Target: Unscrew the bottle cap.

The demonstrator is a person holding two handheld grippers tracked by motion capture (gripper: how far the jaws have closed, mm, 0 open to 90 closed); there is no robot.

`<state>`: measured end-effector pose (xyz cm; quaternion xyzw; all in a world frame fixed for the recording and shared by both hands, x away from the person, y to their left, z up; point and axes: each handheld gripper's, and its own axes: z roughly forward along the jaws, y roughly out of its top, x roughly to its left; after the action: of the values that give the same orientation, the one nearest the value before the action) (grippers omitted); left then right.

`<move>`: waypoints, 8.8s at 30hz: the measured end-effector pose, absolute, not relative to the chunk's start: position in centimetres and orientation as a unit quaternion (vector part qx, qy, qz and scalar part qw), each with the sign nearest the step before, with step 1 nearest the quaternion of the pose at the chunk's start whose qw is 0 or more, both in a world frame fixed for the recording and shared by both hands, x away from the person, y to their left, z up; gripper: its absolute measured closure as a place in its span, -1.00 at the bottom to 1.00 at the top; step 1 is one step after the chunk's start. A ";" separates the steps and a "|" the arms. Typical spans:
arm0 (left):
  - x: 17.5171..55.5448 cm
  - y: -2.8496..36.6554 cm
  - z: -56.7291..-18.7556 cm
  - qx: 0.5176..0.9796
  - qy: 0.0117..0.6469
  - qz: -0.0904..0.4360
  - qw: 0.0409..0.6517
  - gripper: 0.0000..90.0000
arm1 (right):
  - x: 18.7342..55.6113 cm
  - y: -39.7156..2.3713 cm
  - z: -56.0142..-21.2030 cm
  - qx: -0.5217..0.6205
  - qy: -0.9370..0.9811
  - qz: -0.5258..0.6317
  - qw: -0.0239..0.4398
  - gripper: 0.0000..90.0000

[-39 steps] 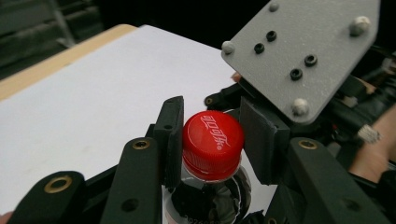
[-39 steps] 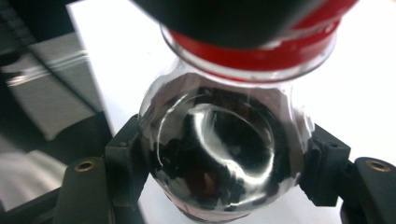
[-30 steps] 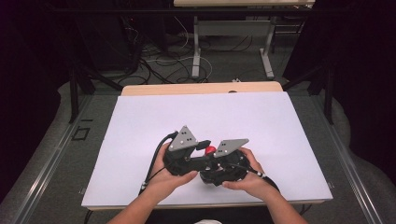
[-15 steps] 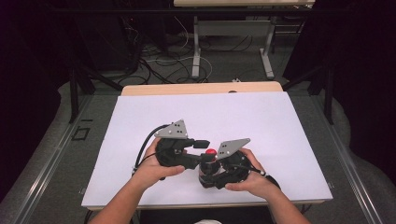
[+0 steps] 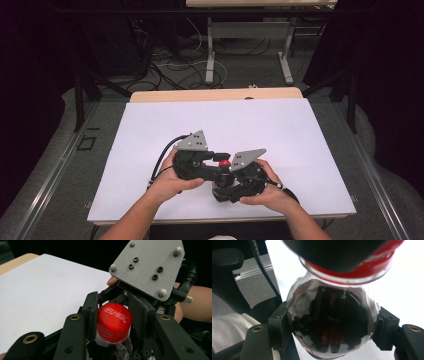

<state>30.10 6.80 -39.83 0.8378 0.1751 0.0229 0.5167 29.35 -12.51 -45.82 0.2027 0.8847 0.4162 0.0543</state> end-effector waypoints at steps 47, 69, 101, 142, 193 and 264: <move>28.6 7.2 -39.5 0.830 0.231 0.052 0.505 0.20 | 29.3 -12.5 -45.6 0.208 0.882 0.418 0.070 -0.34; 28.9 6.9 -39.7 0.839 0.203 0.057 0.501 0.36 | 29.1 -11.9 -45.9 0.202 0.883 0.419 0.068 -0.34; 26.9 6.2 -39.3 0.824 0.257 0.104 0.495 0.37 | 29.2 -12.2 -45.5 0.197 0.882 0.423 0.067 -0.33; 27.1 7.8 -38.0 0.840 0.205 0.082 0.495 0.16 | 29.0 -12.5 -45.2 0.180 0.882 0.433 0.052 -0.34; 26.9 6.4 -39.2 0.814 0.270 0.114 0.502 0.37 | 29.1 -12.1 -45.6 0.221 0.874 0.422 0.097 -0.33; 28.3 6.9 -38.7 0.838 0.214 0.062 0.499 0.37 | 28.8 -11.8 -45.5 0.192 0.881 0.426 0.071 -0.33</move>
<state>28.27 6.95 -38.70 0.8377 0.2141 0.0616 0.4987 28.84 -11.83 -45.50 0.1920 0.8814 0.4257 0.0710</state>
